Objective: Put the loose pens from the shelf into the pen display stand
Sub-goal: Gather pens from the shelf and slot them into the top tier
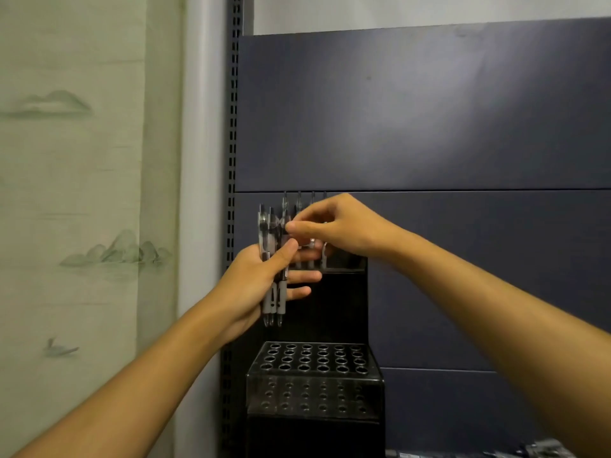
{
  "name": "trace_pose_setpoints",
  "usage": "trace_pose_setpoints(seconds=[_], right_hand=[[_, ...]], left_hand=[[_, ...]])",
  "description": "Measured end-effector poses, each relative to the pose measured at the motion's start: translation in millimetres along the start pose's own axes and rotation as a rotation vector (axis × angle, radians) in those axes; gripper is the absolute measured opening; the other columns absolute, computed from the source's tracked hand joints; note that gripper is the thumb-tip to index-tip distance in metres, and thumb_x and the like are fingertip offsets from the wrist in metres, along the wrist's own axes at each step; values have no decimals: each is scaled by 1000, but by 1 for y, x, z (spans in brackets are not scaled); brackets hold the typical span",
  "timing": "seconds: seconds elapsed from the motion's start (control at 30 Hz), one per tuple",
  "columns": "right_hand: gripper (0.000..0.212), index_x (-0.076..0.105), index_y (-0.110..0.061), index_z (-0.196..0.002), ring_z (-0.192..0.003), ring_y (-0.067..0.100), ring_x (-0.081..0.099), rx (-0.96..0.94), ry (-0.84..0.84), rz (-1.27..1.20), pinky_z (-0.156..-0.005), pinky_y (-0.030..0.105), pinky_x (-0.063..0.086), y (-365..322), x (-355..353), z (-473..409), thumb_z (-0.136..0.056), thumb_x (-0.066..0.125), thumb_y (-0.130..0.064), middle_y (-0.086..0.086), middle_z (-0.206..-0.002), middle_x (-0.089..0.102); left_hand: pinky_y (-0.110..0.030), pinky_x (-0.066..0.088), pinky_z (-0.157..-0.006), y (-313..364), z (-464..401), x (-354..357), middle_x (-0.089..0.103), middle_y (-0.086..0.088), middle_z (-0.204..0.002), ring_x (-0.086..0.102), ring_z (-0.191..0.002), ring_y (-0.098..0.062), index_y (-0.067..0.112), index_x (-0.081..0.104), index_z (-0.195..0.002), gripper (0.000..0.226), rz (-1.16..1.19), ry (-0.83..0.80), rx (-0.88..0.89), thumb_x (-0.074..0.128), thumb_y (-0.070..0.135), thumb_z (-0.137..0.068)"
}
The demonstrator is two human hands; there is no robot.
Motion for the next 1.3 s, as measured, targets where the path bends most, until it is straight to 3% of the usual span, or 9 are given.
trace_pose_setpoints(seconds=[0.07, 0.27, 0.4, 0.5, 0.8, 0.93, 1.17, 1.3], right_hand=[[17, 76, -25, -97, -83, 2, 68, -5, -16, -35, -77, 20, 55, -1, 0, 2, -91, 68, -38, -10, -88, 74], [18, 78, -23, -98, -84, 4, 70, 26, 143, -97, -74, 21, 55, 6, -8, 8, -90, 69, -37, -8, -90, 75], [17, 72, -10, -93, -68, 19, 73, 87, 301, -278, -63, 31, 59, 7, -25, 1, -96, 63, -24, 11, -91, 75], [16, 69, -10, -95, -67, 24, 74, 102, 381, -332, -62, 30, 60, 8, -42, -4, -98, 61, -23, 12, -92, 74], [19, 66, -6, -105, -70, 23, 74, 192, 632, -255, -65, 31, 63, 40, -92, -15, -98, 61, -22, 12, -99, 73], [12, 63, -10, -105, -74, 23, 74, 214, 600, -212, -67, 31, 63, 52, -80, -15, -99, 60, -21, 13, -102, 70], [30, 64, -5, -122, -74, 19, 74, 189, 532, -120, -67, 29, 63, 60, -62, -20, -98, 60, -23, 11, -107, 69], [28, 65, -4, -115, -71, 22, 74, 248, 417, -106, -63, 29, 63, 62, -50, -26, -96, 64, -25, 12, -102, 71]], left_hand=[[-29, 61, -69, 2, -2, 7, 75, -3, -109, 74, -93, -24, 19, 60, -121, 25, -1, -27, 18, 49, 24, -99], [-34, 60, -81, 1, -6, 19, 73, -5, -116, 72, -102, -25, 21, 59, -125, 29, -15, -74, 43, 41, 27, -102], [-34, 60, -83, -9, -4, 17, 73, -5, -116, 71, -103, -23, 16, 61, -125, 32, -39, -88, -33, 41, 28, -102], [-34, 60, -83, -12, -1, 10, 73, -4, -116, 71, -104, -22, 19, 59, -124, 30, -61, -82, -50, 43, 28, -101], [-33, 61, -80, -12, 4, -5, 74, -1, -113, 73, -99, -23, 21, 63, -120, 28, -91, -53, -48, 44, 25, -100], [-32, 61, -80, -14, 3, -9, 74, 0, -113, 73, -99, -23, 21, 64, -118, 27, -86, -37, -54, 44, 24, -100], [-33, 61, -82, -15, 0, -7, 74, 0, -112, 72, -100, -21, 19, 65, -117, 27, -103, -41, -57, 45, 24, -99], [-33, 61, -80, -15, -1, -8, 74, -2, -111, 73, -99, -23, 19, 65, -116, 27, -85, -27, -61, 45, 24, -99]])
Point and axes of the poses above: each hand's wrist, its own z-axis away from the middle knuckle, its own x-axis out of the palm, y = z × x, the point moved 5 cm from there along -z, towards the middle knuckle
